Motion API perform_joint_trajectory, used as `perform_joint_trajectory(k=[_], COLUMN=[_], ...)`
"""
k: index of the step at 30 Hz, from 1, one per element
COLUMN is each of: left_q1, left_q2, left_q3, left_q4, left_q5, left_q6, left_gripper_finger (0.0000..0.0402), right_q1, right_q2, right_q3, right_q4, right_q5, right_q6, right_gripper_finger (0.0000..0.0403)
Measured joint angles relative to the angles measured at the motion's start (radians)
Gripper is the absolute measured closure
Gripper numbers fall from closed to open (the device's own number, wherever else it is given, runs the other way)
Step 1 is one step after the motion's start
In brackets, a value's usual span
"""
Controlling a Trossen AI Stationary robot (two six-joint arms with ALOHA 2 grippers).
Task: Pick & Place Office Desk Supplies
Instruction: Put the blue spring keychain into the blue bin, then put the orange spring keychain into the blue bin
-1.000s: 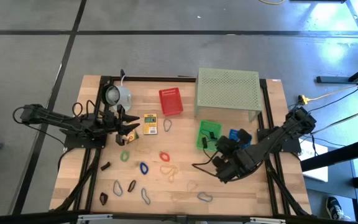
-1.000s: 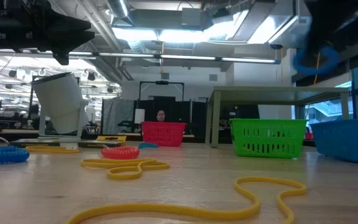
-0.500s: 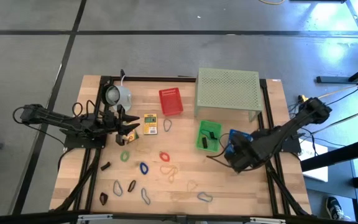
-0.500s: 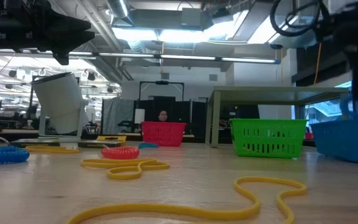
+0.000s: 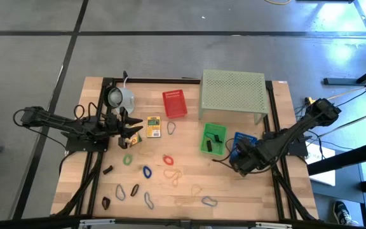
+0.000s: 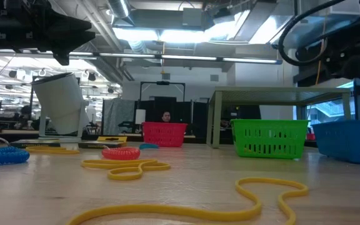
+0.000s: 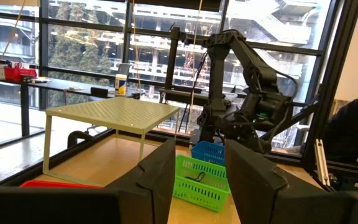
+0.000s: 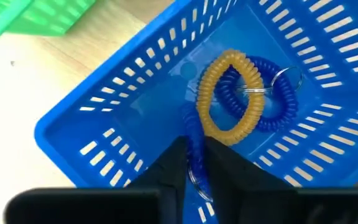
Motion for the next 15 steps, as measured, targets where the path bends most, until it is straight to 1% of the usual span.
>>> perform_joint_trajectory(k=[5, 9, 12, 15], left_q1=[0.000, 0.000, 0.000, 0.000], left_q2=[0.000, 0.000, 0.000, 0.000], left_q3=[0.000, 0.000, 0.000, 0.000], left_q4=[0.000, 0.000, 0.000, 0.000], left_q5=[0.000, 0.000, 0.000, 0.000], left_q6=[0.000, 0.000, 0.000, 0.000], left_gripper_finger=[0.0270, 0.0270, 0.0269, 0.0269], right_q1=[0.000, 0.000, 0.000, 0.000], right_q2=[0.000, 0.000, 0.001, 0.001], right_q3=[0.030, 0.079, 0.137, 0.204], right_q4=[-0.004, -0.035, -0.061, -0.070], right_q5=[0.000, 0.005, 0.045, 0.108], right_q6=[-0.017, -0.054, -0.083, -0.120], right_gripper_finger=[0.0289, 0.0252, 0.0235, 0.0230])
